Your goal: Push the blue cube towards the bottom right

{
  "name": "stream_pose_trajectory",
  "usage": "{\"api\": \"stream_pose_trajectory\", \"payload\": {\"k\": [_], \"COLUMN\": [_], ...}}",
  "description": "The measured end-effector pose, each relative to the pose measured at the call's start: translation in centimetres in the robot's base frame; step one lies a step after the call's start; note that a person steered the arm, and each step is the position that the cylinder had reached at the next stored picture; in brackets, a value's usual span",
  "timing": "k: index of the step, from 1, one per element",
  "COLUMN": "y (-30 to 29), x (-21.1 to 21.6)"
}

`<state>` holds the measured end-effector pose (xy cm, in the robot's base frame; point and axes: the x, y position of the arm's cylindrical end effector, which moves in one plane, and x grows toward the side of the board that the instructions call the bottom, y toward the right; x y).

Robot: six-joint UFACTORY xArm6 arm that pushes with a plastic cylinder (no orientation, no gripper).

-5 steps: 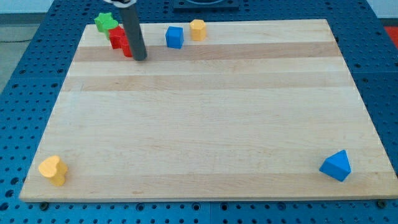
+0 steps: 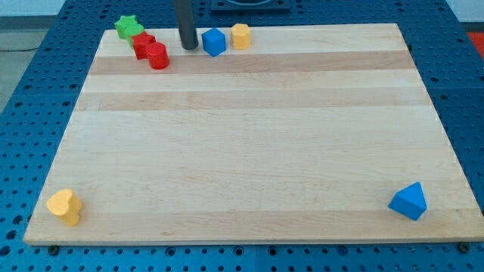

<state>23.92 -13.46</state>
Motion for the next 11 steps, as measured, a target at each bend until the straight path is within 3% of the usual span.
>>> {"api": "stream_pose_trajectory", "payload": {"k": [1,6,11], "y": [-1.3,23.3,27.5], "x": [-0.3,1.7,11.2]}}
